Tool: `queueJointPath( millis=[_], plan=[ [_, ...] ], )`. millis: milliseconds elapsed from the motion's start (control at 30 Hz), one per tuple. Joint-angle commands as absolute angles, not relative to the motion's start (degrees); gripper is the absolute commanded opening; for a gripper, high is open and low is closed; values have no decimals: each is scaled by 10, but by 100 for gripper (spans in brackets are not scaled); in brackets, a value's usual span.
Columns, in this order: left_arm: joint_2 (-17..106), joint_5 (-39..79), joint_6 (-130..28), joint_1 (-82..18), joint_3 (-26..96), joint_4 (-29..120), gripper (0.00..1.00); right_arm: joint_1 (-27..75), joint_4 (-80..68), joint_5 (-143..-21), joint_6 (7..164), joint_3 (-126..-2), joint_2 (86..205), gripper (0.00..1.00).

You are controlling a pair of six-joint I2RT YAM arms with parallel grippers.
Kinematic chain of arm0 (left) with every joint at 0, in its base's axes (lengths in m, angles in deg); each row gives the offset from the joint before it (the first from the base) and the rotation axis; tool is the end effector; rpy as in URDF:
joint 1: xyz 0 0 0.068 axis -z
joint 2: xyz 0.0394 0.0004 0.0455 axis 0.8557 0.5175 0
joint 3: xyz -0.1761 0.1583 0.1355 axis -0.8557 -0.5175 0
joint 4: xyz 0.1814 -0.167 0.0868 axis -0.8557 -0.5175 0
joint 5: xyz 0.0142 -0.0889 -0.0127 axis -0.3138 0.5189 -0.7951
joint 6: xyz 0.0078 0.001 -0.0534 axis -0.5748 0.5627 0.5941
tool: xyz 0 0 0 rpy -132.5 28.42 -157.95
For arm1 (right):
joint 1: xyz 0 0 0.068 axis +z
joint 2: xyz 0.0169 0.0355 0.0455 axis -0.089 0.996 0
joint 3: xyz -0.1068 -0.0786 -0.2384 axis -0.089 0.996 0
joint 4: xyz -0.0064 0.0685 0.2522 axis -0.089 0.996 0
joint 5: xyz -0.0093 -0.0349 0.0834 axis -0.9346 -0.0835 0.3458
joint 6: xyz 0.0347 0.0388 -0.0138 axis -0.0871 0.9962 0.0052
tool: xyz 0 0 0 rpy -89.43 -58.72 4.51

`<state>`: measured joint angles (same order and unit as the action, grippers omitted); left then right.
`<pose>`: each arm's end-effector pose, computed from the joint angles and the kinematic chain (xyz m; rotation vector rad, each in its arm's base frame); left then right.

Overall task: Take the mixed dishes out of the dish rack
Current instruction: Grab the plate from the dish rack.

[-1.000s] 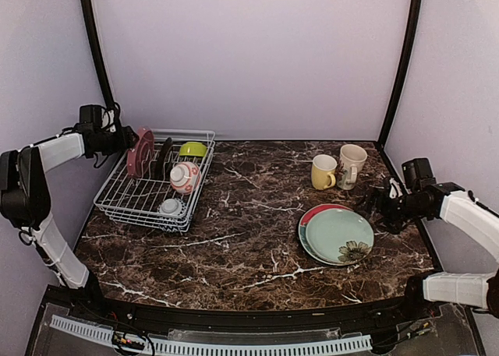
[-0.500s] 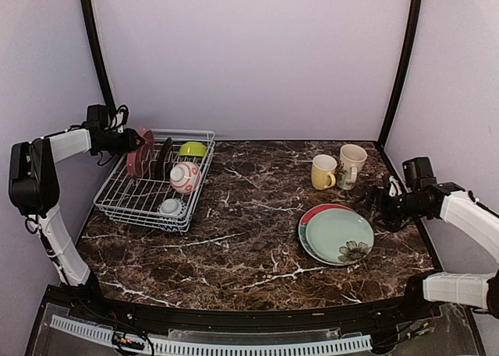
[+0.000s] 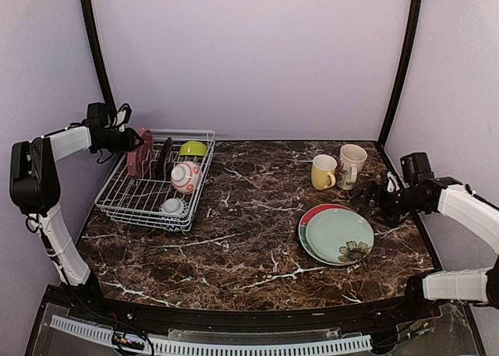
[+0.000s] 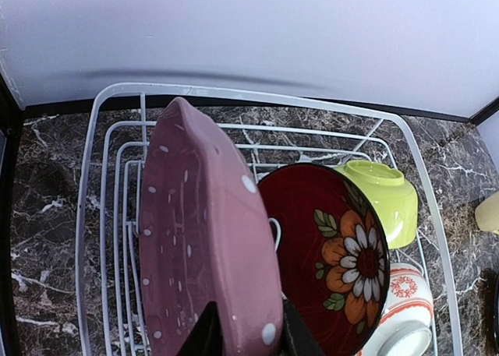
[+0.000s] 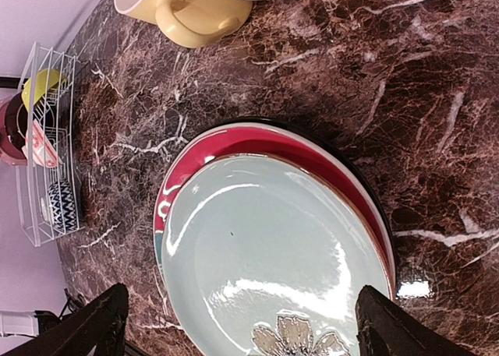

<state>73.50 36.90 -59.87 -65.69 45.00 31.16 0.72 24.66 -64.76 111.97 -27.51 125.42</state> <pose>0.4213 0.0354 0.2721 0.0752 2.1406 -0.4356 0.2029 0.0357 0.2250 0.4154 2.5249 0.8174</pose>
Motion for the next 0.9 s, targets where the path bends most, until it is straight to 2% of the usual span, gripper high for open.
queueJointPath(
  millis=[0,433,867],
  plan=[
    [726,366,-585,-658,463,273,11,3,231,-641,1110,-297,1264,99],
    [673,383,-576,-658,454,276,2,3,239,-644,1110,-304,1251,99],
    [576,360,-584,-658,416,302,1,3,241,-637,1122,-309,1245,99]
  ],
)
